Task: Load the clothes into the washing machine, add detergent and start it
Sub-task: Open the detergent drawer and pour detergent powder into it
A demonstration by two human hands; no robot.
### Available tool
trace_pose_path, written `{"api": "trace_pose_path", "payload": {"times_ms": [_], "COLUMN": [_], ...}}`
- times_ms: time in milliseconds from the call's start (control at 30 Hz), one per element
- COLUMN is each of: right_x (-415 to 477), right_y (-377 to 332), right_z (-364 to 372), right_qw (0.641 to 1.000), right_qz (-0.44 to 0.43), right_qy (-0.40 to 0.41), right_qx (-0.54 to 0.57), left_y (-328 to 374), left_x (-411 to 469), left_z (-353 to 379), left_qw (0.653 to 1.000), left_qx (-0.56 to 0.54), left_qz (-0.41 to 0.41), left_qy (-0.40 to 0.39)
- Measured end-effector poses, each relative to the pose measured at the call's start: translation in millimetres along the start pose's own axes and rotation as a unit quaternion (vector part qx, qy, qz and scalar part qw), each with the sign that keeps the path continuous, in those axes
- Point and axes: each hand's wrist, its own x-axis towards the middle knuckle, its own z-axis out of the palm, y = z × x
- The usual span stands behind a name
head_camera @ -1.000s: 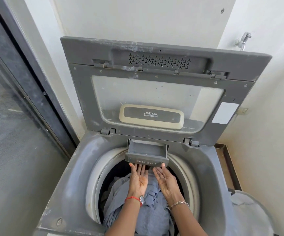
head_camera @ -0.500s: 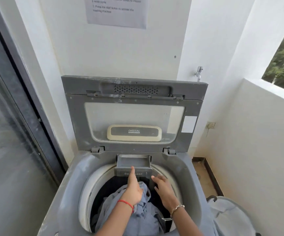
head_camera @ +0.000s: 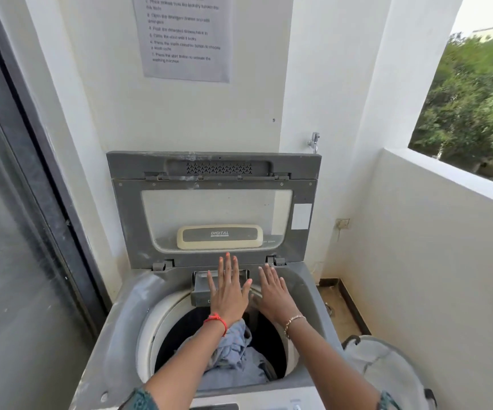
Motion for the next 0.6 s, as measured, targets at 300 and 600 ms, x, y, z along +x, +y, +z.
{"api": "trace_pose_path", "payload": {"times_ms": [300,600], "right_x": [-3,-53], "right_y": [33,158], "right_z": [-41,-168], "right_qw": [0.999,0.975], "right_qz": [0.021,0.154], "right_qy": [0.026,0.158], "right_qx": [-0.026,-0.011], "left_y": [61,249], "left_x": [17,54], "left_z": [-20,-38], "left_qw": [0.993,0.958], "left_qx": [-0.014,-0.185], "left_qz": [0.118,0.219], "left_qy": [0.012,0.014]}}
